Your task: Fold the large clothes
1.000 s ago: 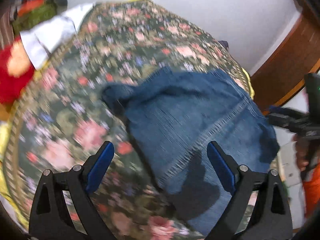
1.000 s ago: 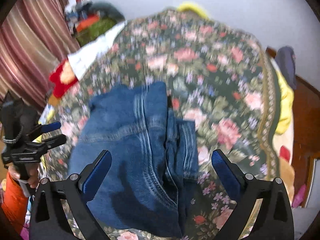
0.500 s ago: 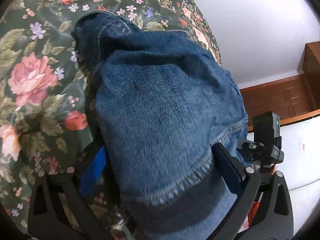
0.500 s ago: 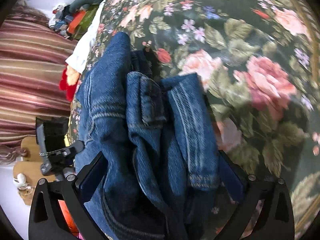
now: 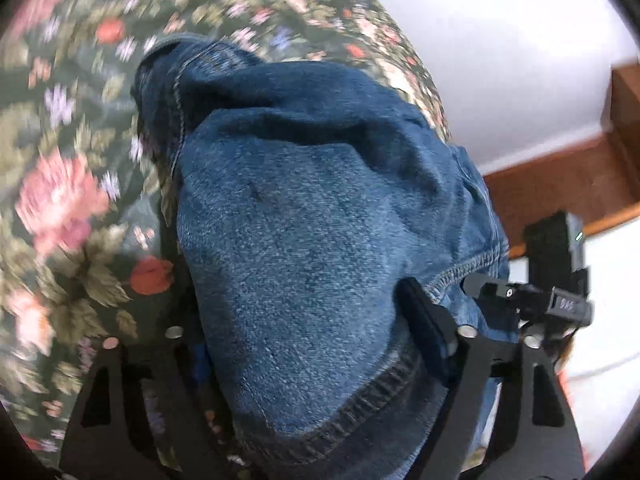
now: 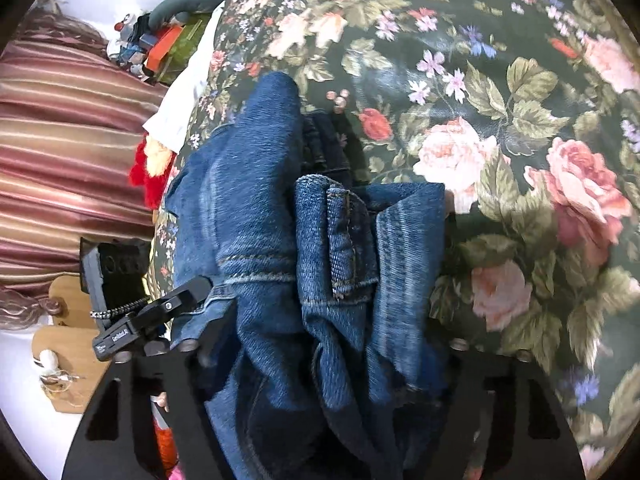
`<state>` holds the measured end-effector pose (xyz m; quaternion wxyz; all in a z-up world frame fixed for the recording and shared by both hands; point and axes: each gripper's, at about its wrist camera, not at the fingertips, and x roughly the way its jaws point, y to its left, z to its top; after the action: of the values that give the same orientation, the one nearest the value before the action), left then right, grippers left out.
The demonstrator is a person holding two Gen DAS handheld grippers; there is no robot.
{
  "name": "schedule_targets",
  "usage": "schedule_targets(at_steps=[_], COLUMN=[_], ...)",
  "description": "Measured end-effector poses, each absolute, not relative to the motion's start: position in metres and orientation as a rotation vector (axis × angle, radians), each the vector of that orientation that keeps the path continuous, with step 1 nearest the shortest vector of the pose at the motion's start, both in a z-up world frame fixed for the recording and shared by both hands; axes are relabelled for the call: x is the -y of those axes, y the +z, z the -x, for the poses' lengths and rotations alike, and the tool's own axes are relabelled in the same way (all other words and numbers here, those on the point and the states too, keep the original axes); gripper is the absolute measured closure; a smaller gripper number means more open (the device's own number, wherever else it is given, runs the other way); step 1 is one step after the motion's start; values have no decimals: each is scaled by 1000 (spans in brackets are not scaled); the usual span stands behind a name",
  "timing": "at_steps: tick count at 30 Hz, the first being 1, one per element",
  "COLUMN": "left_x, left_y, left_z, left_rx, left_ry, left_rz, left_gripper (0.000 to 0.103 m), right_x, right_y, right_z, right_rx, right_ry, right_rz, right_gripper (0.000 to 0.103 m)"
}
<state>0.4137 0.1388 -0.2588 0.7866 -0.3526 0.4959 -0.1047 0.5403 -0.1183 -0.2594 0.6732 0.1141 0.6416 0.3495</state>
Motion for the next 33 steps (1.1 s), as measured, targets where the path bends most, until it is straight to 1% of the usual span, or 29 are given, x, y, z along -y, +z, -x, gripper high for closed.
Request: schedule_targets(at_steps=[1, 2, 3, 5, 9, 16, 22, 26, 28, 33], left_x=[-137, -136, -136, -139, -142, -166, -193, -214, -221, -235], left_y=[-251, -244, -234, -220, -181, -106, -69, -61, -66, -104], left_z=[-414, -414, -412, -411, -405, -375, -350, -348, -344, -341], left_rx=[-1061, -1056, -1048, -1034, -993, -901, -854, -868, -888, -966], left_ry=[-224, -223, -220, -215, -205, -195, -182, -176, -171, -153], left_rz=[740, 727, 706, 685, 617, 524, 478, 463, 459, 485], left_gripper=[31, 33, 35, 39, 43, 43, 43, 43, 43, 43], right_x=[117, 118, 117, 115, 106, 85, 54, 40, 33, 13], right_y=[-253, -251, -246, -237, -212, -154, -121, -121, -131, -175], right_z=[-536, -535, -532, -524, -505, -477, -459, -447, -442, -437], right_rx=[-1426, -1424, -1419, -1411, -1361, -1255, -1185, -1180, -1192, -1284], right_ry=[786, 785, 786, 794, 805, 845, 865, 864, 863, 847], right_rz=[-247, -244, -239, -242, -222, -247, -266, -280, -282, -304], right_gripper=[42, 46, 52, 58, 64, 65, 65, 65, 65, 65])
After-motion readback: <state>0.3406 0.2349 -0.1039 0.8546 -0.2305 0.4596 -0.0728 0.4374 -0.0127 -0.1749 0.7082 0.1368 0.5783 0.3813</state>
